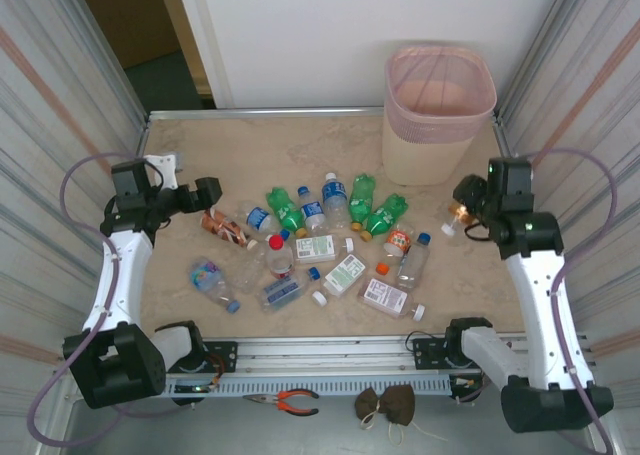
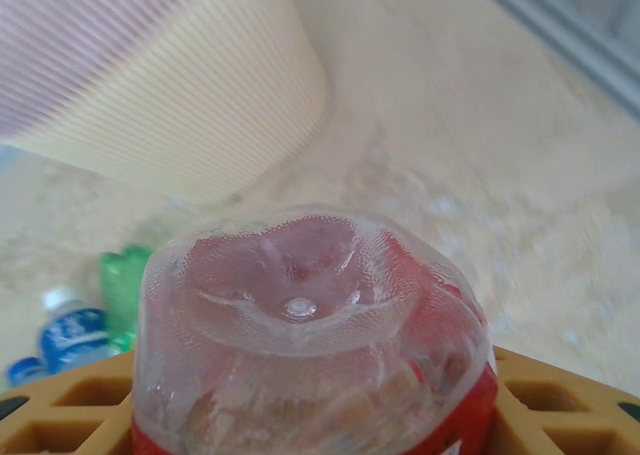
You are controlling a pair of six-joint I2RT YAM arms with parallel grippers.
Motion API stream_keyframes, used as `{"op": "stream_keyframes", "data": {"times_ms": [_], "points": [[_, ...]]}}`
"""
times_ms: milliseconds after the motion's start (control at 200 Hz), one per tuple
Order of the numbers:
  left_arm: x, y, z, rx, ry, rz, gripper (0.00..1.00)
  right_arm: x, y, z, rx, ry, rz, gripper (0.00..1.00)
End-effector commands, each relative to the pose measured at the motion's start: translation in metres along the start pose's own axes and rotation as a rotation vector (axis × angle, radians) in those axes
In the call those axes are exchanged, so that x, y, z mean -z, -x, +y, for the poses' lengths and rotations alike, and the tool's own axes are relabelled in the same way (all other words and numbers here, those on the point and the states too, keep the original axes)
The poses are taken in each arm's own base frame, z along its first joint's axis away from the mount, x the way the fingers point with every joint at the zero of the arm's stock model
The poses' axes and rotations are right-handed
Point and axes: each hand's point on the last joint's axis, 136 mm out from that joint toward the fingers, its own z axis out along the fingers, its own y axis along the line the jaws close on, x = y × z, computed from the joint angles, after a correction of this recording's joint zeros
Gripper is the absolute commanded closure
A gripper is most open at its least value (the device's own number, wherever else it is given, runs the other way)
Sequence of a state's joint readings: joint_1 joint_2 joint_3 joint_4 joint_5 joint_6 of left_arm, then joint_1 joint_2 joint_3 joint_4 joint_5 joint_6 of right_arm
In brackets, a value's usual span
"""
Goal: Put the plastic bottles in the bin
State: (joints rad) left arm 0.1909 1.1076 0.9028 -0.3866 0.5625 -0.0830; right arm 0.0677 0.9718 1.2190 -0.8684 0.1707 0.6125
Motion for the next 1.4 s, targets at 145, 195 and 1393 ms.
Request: {"op": "stream_keyframes", "data": {"times_ms": [145,195,1393], "points": [[0.003,0.005,-0.007,-0.003,-0.039,-0.032,0.01,0.008,0.090,0.096,0.203,0.221,-0.179,0.44],[0.003,0.005,-0.005,-0.006,-0.032,-0.034,0.01,0.005,0.103,0.113,0.227,0.254,-0.206,0.44],[0.009,0.006,0.006,0.012,0.011,-0.052,0.01,-0.236,0.108,0.206,0.511,0.311,0.073,0.48]]}}
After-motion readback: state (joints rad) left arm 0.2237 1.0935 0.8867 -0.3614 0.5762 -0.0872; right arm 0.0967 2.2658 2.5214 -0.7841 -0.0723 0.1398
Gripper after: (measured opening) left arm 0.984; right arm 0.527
